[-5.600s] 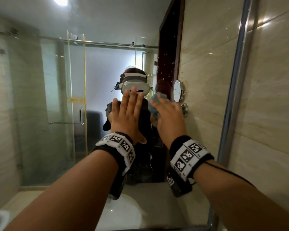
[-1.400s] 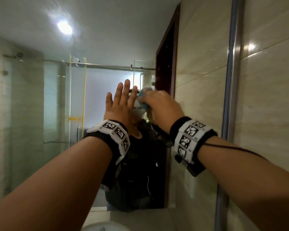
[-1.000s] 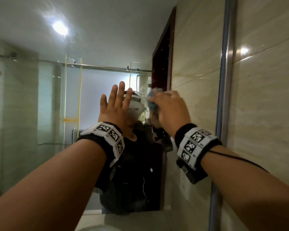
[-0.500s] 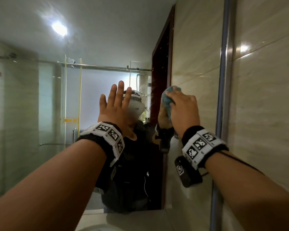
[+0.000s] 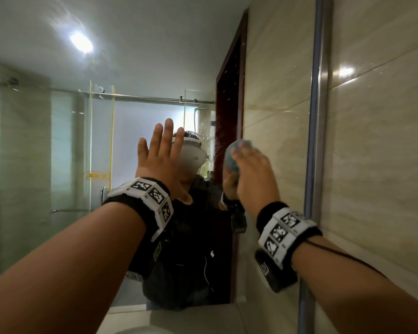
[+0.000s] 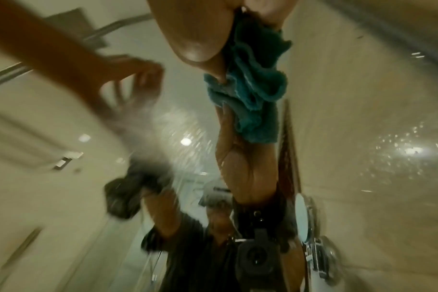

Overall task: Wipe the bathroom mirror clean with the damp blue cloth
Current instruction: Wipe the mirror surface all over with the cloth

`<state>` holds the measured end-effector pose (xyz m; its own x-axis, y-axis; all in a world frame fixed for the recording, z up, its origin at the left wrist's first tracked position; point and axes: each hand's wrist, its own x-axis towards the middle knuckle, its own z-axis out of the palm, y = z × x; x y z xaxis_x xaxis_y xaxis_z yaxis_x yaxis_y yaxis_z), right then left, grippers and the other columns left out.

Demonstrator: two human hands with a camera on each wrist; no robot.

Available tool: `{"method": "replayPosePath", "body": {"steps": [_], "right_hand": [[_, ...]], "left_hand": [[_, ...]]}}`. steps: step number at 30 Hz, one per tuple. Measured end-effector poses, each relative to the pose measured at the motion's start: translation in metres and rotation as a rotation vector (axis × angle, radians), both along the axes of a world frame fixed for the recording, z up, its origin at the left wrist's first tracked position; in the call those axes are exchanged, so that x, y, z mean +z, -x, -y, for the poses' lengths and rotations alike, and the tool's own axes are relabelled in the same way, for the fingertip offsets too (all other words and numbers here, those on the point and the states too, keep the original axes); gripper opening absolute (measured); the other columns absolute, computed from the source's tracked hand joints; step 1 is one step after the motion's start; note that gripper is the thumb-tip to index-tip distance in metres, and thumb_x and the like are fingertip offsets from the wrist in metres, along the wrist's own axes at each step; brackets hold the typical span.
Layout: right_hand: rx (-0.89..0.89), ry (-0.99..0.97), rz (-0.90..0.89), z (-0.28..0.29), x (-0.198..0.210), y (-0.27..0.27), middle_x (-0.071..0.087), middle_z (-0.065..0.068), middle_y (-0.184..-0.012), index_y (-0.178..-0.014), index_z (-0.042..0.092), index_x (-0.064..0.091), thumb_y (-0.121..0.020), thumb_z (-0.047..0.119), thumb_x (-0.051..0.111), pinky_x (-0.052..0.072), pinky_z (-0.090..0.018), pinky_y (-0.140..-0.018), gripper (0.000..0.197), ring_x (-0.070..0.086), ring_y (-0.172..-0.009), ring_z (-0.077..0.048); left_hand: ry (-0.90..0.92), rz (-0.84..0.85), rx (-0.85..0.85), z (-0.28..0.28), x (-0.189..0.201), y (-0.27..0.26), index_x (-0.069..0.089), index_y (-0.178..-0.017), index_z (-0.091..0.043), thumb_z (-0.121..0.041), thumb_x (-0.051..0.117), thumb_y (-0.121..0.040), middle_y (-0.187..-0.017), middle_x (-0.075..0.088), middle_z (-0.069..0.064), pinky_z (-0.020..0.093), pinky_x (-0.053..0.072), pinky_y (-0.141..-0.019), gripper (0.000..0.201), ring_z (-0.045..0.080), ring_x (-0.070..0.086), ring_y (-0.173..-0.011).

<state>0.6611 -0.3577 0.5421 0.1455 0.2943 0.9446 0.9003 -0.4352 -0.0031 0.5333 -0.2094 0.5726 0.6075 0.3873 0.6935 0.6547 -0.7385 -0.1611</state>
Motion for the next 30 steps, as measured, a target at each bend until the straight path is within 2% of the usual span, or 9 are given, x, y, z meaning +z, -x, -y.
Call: {"method": "replayPosePath", "body": {"steps": [3,5,9,15,17,21,25,27,30], "right_hand": [[0.059,0.231,0.147,0.001,-0.006,-0.012,0.043,-0.002,-0.143,-0.131,0.015,0.051,-0.083,0.001,0.054,0.015,-0.030,-0.113,0.050,0.037,-0.132,-0.021],[0.086,0.054,-0.008,0.018,0.013,-0.027,0.045,0.001,-0.140,-0.130,0.019,0.051,-0.092,0.011,0.039,0.021,-0.030,-0.113,0.041,0.039,-0.130,-0.017],[-0.065,-0.164,-0.163,0.037,0.032,-0.044,0.039,-0.014,-0.144,-0.136,0.007,0.044,-0.090,0.001,0.043,0.026,-0.041,-0.112,0.047,0.033,-0.134,-0.031],[0.074,0.235,0.157,0.012,-0.016,-0.027,0.041,-0.001,-0.143,-0.133,0.014,0.048,-0.089,0.015,0.036,0.020,-0.031,-0.110,0.046,0.040,-0.129,-0.024],[0.109,0.082,0.009,0.026,-0.001,-0.036,0.041,0.006,-0.140,-0.131,0.016,0.051,-0.093,0.016,0.031,0.021,-0.028,-0.111,0.043,0.037,-0.129,-0.015],[-0.030,-0.295,-0.304,0.051,0.023,-0.061,0.039,-0.007,-0.144,-0.138,0.017,0.044,-0.092,0.000,0.043,0.029,-0.036,-0.112,0.049,0.038,-0.131,-0.025],[-0.050,-0.080,-0.122,0.027,-0.014,-0.048,0.032,-0.004,-0.149,-0.141,0.017,0.038,-0.087,-0.004,0.041,0.019,-0.036,-0.115,0.057,0.029,-0.136,-0.024],[-0.096,0.051,0.004,0.028,-0.027,-0.048,0.027,0.001,-0.152,-0.143,0.023,0.034,-0.087,0.000,0.044,0.013,-0.028,-0.114,0.061,0.028,-0.136,-0.021],[-0.026,-0.123,-0.216,0.054,-0.006,-0.058,0.031,-0.003,-0.150,-0.140,0.017,0.040,-0.093,-0.002,0.041,0.020,-0.028,-0.113,0.051,0.029,-0.136,-0.021]], "left_hand": [[0.006,0.004,0.007,0.002,0.000,0.001,-0.043,-0.133,-0.015,-0.081,0.068,-0.045,-0.144,-0.043,0.011,0.052,-0.006,-0.115,0.156,0.030,-0.031,-0.138],[0.008,-0.003,0.006,0.002,0.002,0.001,-0.043,-0.133,-0.016,-0.081,0.068,-0.046,-0.144,-0.044,0.011,0.053,-0.007,-0.114,0.156,0.030,-0.032,-0.137],[0.016,-0.005,-0.010,0.001,0.001,0.001,-0.044,-0.132,-0.017,-0.080,0.069,-0.046,-0.143,-0.045,0.010,0.052,-0.009,-0.112,0.156,0.029,-0.033,-0.136],[0.026,0.001,-0.006,0.003,0.000,0.003,-0.042,-0.134,-0.016,-0.079,0.070,-0.045,-0.143,-0.044,0.010,0.052,-0.007,-0.114,0.156,0.029,-0.033,-0.137],[0.032,-0.003,-0.011,0.004,0.001,0.001,-0.041,-0.135,-0.016,-0.079,0.070,-0.046,-0.143,-0.045,0.009,0.051,-0.007,-0.115,0.156,0.028,-0.033,-0.137],[0.039,0.001,-0.020,0.003,0.001,0.002,-0.040,-0.136,-0.017,-0.078,0.070,-0.046,-0.144,-0.044,0.009,0.051,-0.009,-0.114,0.155,0.028,-0.033,-0.137],[0.037,0.015,-0.037,0.003,0.001,0.002,-0.039,-0.137,-0.018,-0.078,0.071,-0.044,-0.145,-0.042,0.008,0.051,-0.009,-0.113,0.156,0.027,-0.032,-0.138],[0.036,0.018,-0.042,0.004,0.000,0.001,-0.039,-0.137,-0.017,-0.079,0.071,-0.044,-0.145,-0.042,0.008,0.051,-0.008,-0.113,0.156,0.027,-0.031,-0.138],[0.032,0.023,-0.043,0.002,0.000,0.001,-0.039,-0.136,-0.017,-0.079,0.070,-0.042,-0.145,-0.041,0.008,0.051,-0.007,-0.114,0.157,0.028,-0.031,-0.138]]}}
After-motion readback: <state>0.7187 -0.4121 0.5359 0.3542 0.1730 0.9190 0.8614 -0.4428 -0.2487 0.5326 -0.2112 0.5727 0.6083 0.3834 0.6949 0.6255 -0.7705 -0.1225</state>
